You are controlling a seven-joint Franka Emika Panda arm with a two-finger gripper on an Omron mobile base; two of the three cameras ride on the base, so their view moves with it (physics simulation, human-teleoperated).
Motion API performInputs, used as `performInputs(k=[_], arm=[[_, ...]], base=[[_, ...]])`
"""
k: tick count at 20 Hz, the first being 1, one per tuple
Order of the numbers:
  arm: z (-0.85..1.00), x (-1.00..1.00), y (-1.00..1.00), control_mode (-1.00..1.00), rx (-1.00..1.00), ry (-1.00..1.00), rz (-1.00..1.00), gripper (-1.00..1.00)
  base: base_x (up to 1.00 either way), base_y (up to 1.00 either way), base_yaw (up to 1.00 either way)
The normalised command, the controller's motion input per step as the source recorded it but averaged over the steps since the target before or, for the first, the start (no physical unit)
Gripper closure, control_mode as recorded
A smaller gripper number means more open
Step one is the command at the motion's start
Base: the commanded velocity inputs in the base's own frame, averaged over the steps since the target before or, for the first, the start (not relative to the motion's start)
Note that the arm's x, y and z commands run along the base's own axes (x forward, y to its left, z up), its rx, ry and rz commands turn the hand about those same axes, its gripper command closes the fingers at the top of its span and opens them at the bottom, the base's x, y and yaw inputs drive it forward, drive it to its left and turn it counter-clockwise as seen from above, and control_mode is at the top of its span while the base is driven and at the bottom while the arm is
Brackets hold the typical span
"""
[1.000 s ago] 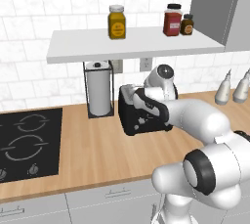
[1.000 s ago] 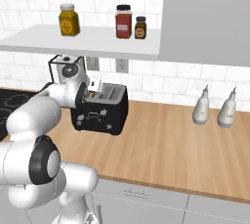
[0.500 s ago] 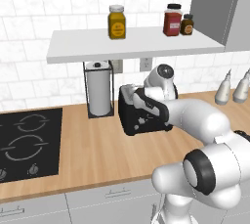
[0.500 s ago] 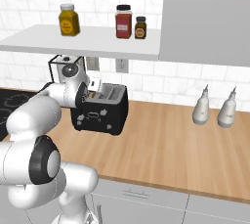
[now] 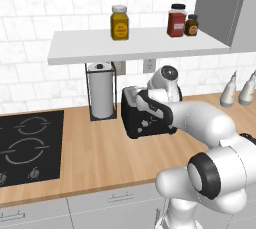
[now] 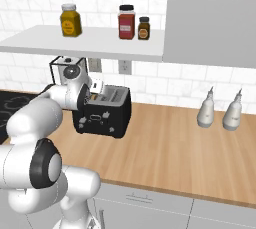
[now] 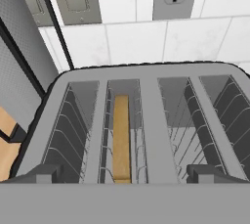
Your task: Start the toaster. Once the lever pops up, take the bread to the plate on the dining counter.
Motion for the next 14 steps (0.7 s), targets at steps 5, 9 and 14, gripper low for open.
performInputs(k=[5, 9, 14], arm=[[0.0, 0.0, 0.0, -1.0, 0.0, 0.0, 0.0, -1.0], [0.0, 0.0, 0.0, -1.0, 0.0, 0.0, 0.0, -1.0], [0.0, 0.0, 0.0, -1.0, 0.0, 0.0, 0.0, -1.0]], base=[[0.0, 0.0, 0.0], [0.0, 0.0, 0.0], [0.0, 0.0, 0.0]])
